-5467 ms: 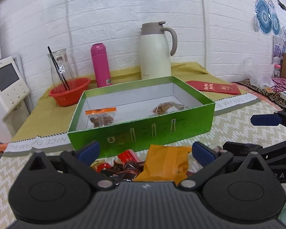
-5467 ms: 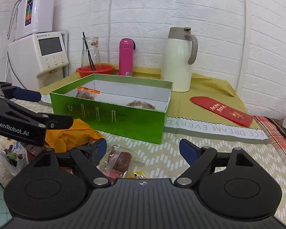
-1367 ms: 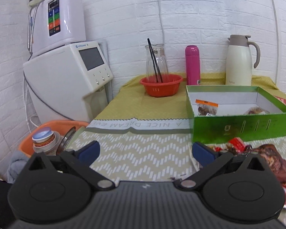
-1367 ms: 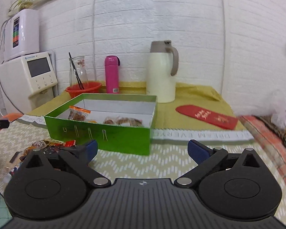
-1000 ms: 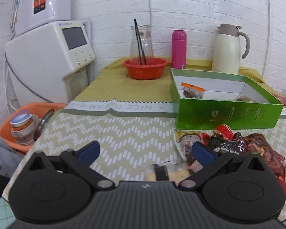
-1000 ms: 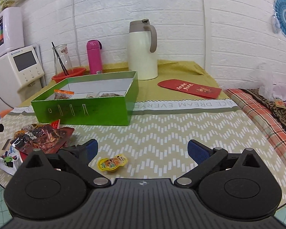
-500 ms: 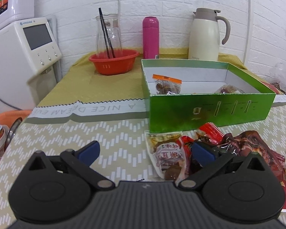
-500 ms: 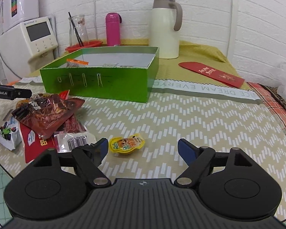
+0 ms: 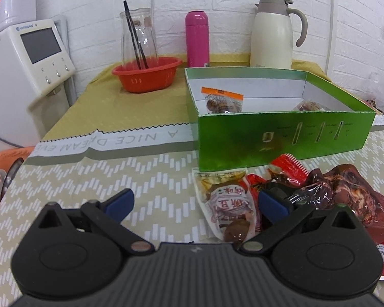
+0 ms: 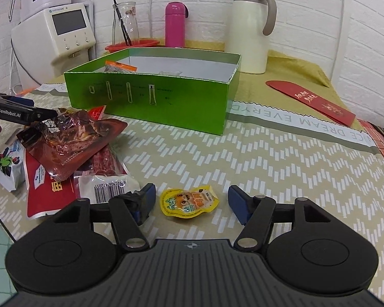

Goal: Organize snacks
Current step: 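Grasp the white printed snack bag with the left gripper while the right grasps the yellow jelly cup, then place both held snacks into the green box and open both grippers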

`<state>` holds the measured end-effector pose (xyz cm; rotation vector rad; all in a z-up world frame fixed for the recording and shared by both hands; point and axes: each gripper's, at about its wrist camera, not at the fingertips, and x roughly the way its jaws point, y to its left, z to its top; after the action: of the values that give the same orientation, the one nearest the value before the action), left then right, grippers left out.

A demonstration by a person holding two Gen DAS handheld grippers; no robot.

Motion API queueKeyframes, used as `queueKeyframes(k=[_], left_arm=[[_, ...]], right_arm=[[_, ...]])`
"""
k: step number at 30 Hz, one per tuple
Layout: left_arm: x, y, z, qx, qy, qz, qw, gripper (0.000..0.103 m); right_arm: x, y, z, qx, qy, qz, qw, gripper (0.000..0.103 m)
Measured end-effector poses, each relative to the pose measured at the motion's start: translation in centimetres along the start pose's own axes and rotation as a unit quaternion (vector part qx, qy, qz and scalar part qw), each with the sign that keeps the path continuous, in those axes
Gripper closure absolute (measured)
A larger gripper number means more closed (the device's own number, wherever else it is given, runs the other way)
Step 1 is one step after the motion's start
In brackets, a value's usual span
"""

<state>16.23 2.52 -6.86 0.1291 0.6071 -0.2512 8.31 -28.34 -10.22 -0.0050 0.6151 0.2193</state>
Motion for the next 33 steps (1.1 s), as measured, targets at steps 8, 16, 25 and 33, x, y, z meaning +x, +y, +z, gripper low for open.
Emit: queueKeyframes(k=[8,16,25,33], left_arm=[[0.7,-1.2,0.0,0.037,0.008,-0.019,0.9991,0.037],[0.4,-1.5,-0.2,0.039,-0.002,-0.01,0.9992,0.053],[-1.6,-1.0,0.1,0.009,-0.019,-0.006,0.9998,0.056],[-6.3,-0.9,0.8,-0.016,-0.063,0.002,0.9979,0.056]], right_arm=[[-0.4,0.9,-0.2,-0.029,-0.011,-0.009,0.999,0.031],[-1.1,1.1,-0.3,-0.027,-0.026,-0.017,0.999,0.039],[-3.1,1.7,0.0,-0.035,-0.056,-0.029,0.997,0.04],[-4.5,2.8,0.7,-0.041,-0.072,-0.029,0.996,0.04]])
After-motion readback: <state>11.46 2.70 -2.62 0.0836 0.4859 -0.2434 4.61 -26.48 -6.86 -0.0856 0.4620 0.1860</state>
